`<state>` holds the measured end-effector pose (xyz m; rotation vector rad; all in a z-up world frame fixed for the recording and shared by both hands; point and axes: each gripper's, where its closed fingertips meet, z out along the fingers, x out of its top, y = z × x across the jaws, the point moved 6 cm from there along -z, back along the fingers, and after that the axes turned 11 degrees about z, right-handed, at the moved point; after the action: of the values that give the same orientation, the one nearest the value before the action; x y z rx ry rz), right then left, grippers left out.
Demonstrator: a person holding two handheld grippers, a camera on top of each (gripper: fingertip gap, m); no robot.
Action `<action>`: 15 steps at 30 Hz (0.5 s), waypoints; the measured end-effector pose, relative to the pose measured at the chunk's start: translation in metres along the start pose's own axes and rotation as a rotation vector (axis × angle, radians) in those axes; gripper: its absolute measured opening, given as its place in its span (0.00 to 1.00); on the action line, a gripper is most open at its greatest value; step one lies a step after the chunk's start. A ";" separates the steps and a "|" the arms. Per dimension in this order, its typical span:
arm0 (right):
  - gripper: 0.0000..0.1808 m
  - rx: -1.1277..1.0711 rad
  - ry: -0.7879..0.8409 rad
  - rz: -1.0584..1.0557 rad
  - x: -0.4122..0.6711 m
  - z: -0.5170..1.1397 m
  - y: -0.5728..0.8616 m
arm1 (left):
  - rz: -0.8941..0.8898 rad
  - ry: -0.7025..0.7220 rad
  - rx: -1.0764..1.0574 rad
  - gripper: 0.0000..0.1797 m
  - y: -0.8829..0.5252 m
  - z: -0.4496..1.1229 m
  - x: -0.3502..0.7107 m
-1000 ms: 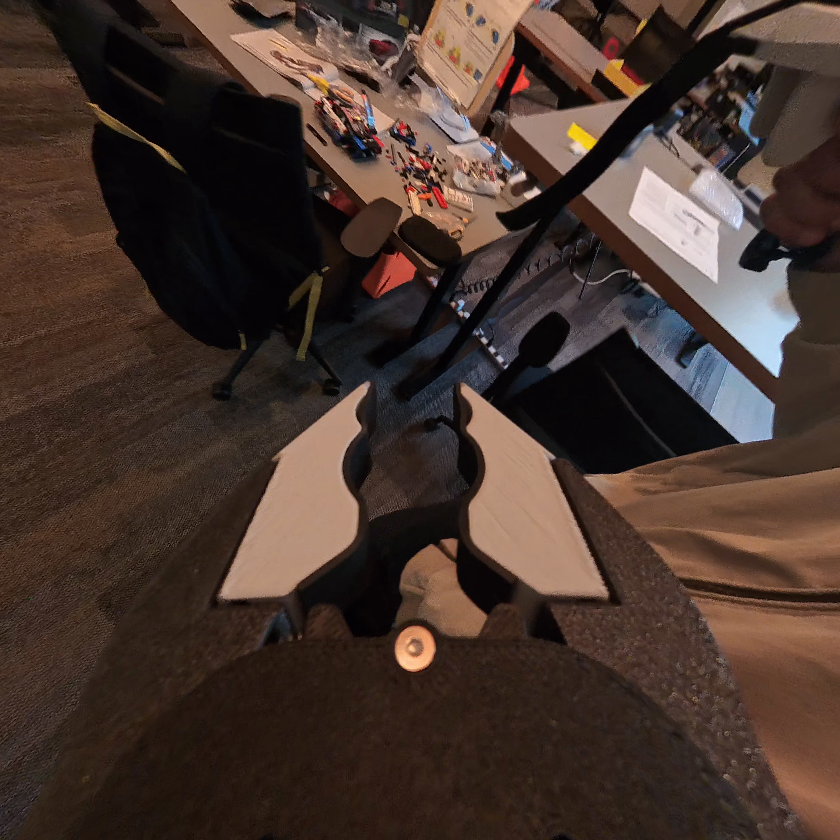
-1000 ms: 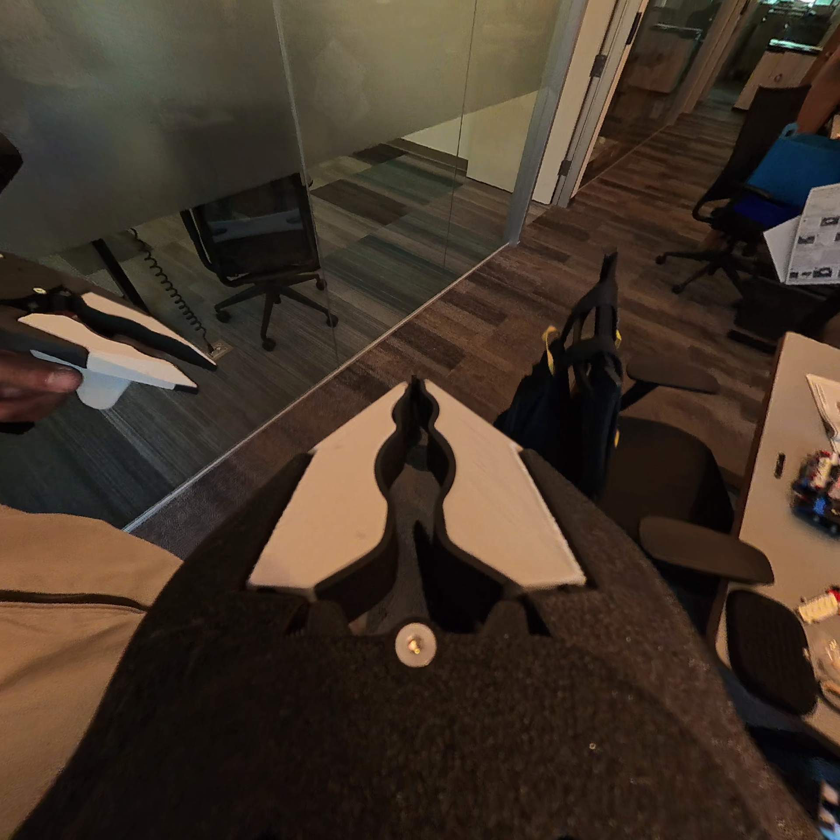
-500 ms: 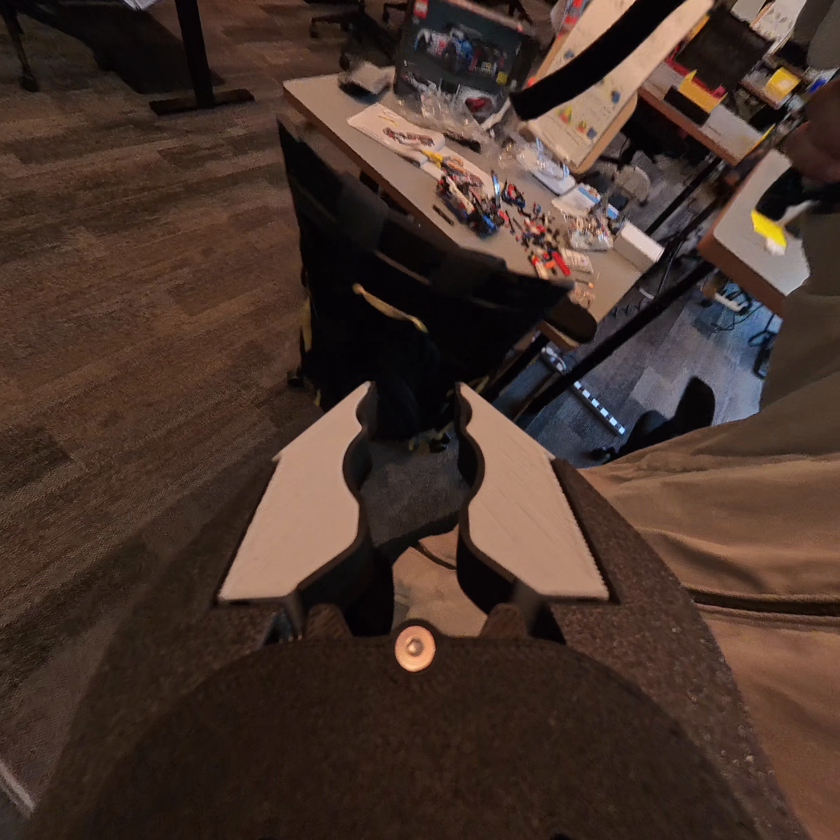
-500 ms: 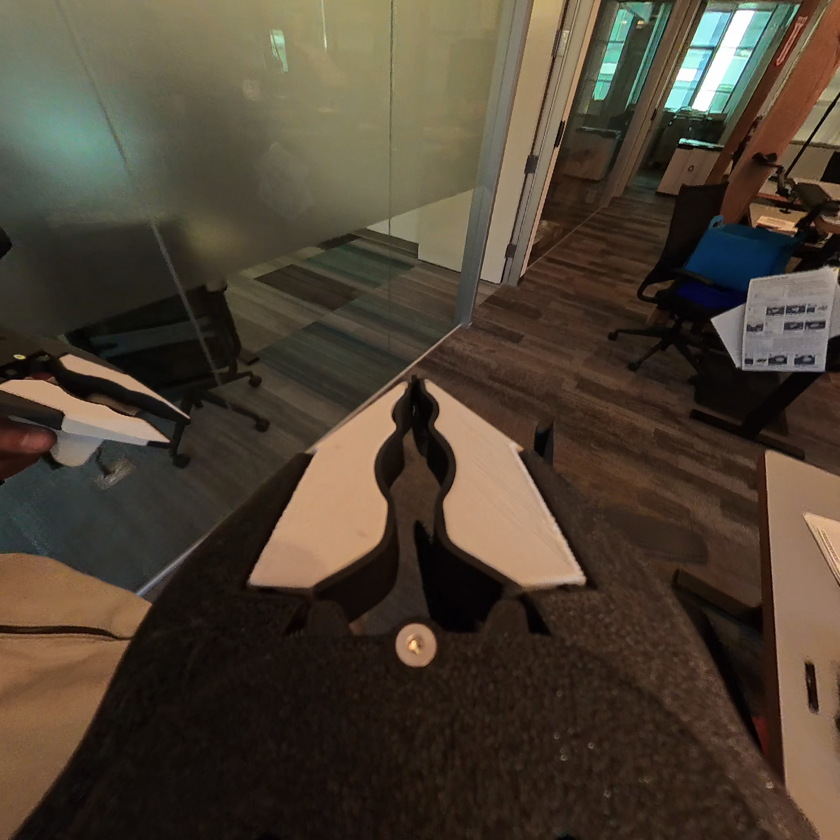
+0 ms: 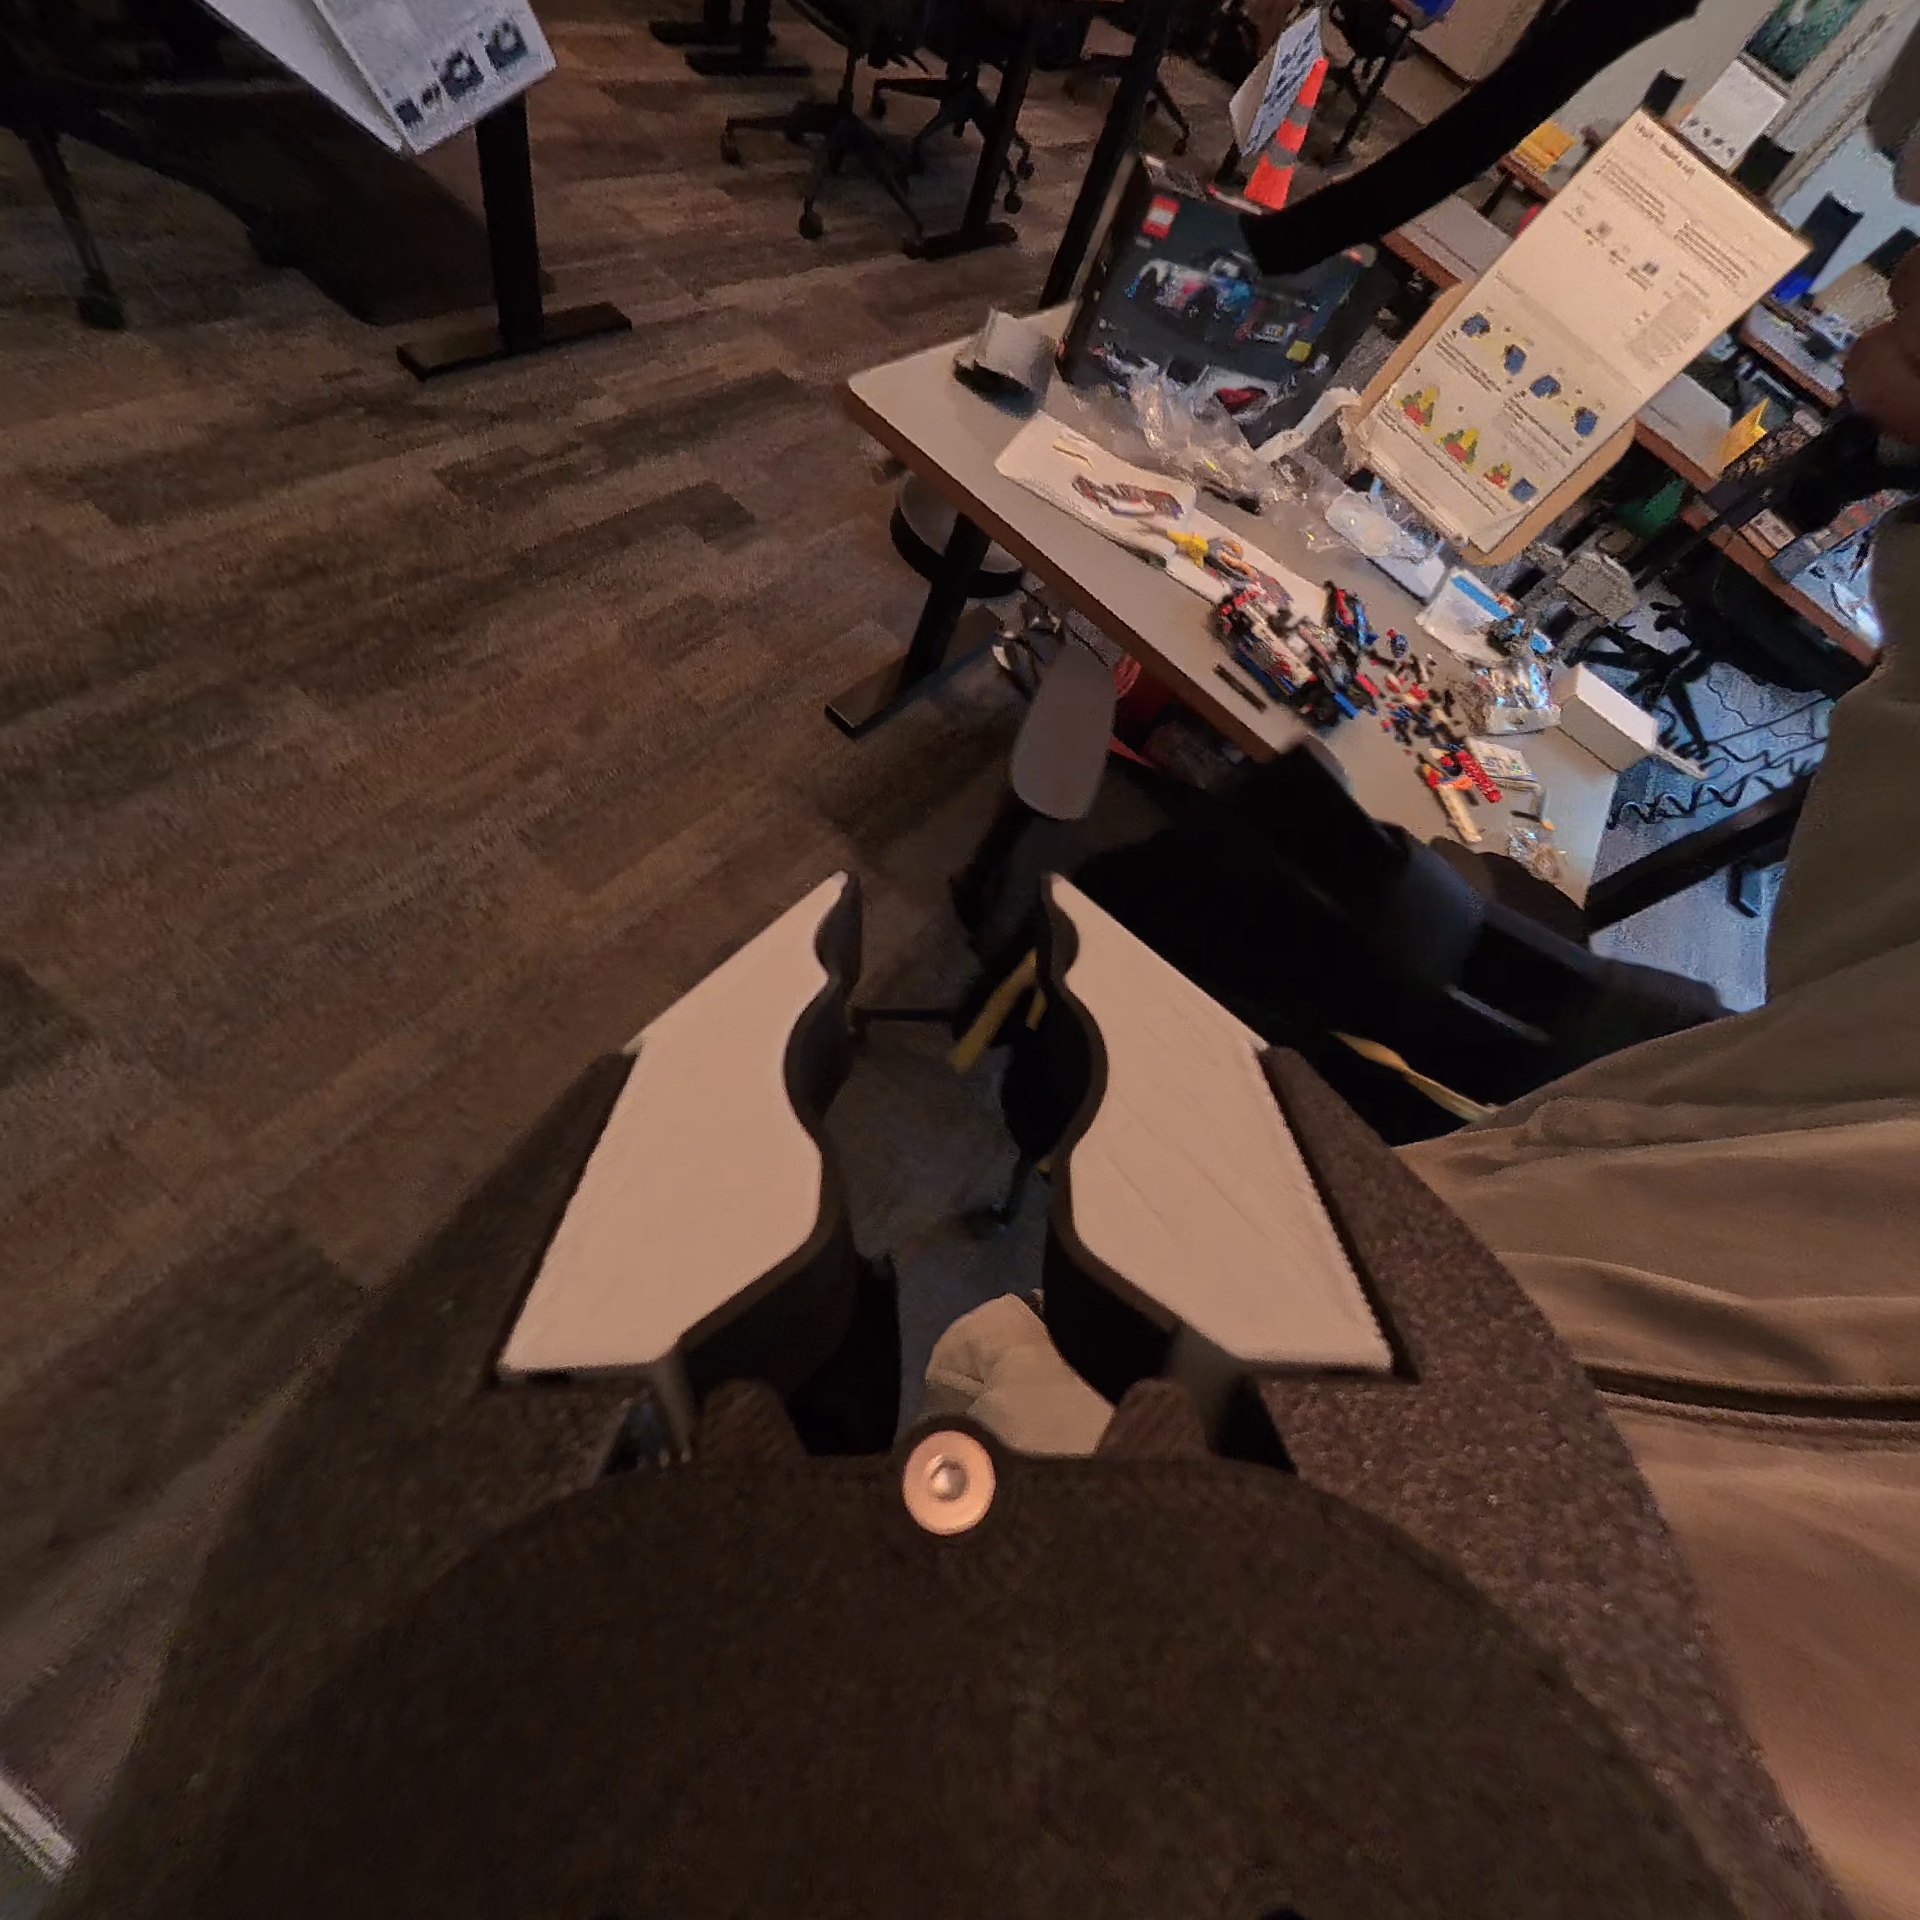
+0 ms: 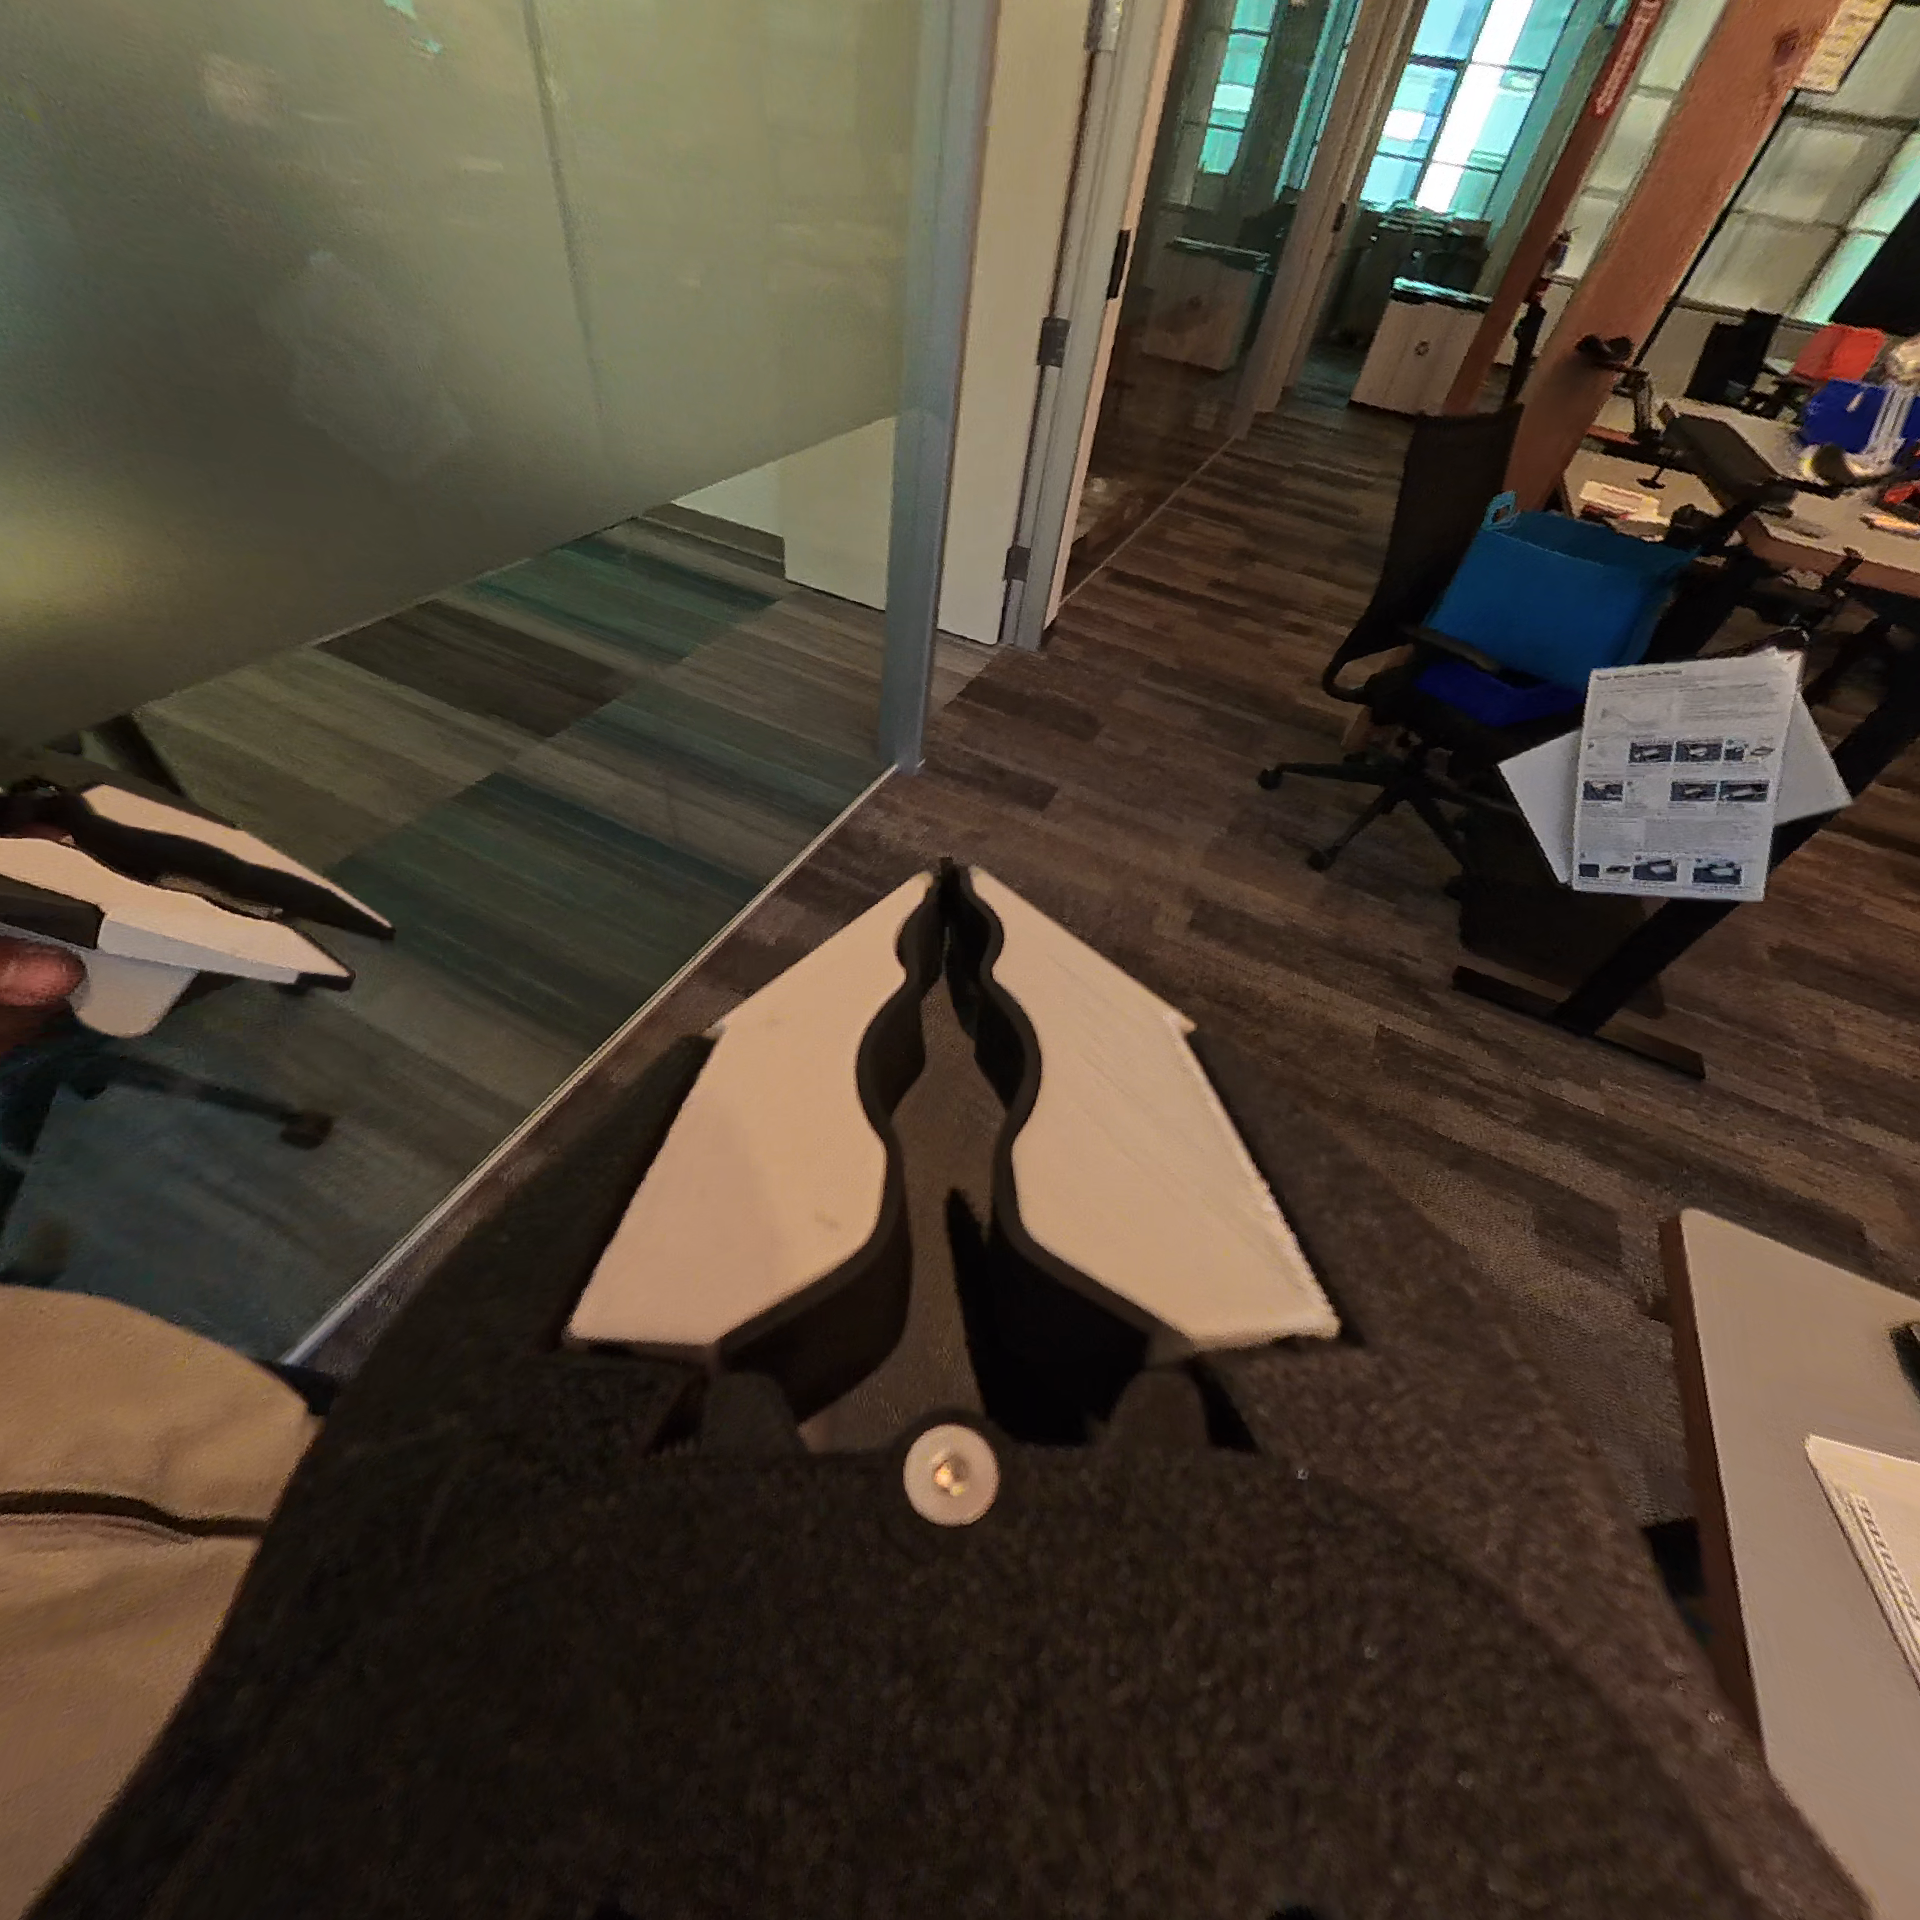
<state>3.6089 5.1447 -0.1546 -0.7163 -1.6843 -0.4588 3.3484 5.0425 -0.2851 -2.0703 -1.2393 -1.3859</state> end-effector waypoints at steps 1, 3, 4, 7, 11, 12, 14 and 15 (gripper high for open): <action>0.00 -0.013 -0.011 0.018 0.005 0.027 0.007 | 0.009 -0.004 -0.007 0.18 -0.030 0.009 0.011; 0.00 -0.034 -0.019 0.044 0.024 0.077 0.017 | 0.007 -0.012 -0.027 0.18 -0.087 0.021 0.040; 0.00 -0.043 -0.011 0.043 0.035 0.100 0.022 | 0.011 0.009 -0.042 0.18 -0.114 0.026 0.058; 0.00 -0.095 -0.024 0.040 0.060 0.162 0.046 | 0.010 -0.004 -0.084 0.17 -0.195 0.053 0.102; 0.00 -0.142 -0.007 0.057 0.087 0.248 0.092 | 0.065 -0.004 -0.124 0.18 -0.294 0.100 0.158; 0.00 -0.158 -0.012 0.058 0.089 0.269 0.106 | 0.082 -0.008 -0.130 0.17 -0.314 0.116 0.167; 0.00 -0.173 -0.005 0.072 0.093 0.310 0.137 | 0.099 -0.025 -0.151 0.18 -0.352 0.154 0.185; 0.00 -0.178 0.004 0.077 0.095 0.331 0.154 | 0.108 -0.022 -0.163 0.18 -0.369 0.175 0.195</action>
<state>3.4607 5.4918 -0.1517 -0.9060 -1.6199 -0.5599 3.1714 5.4581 -0.2560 -2.2305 -1.0365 -1.4614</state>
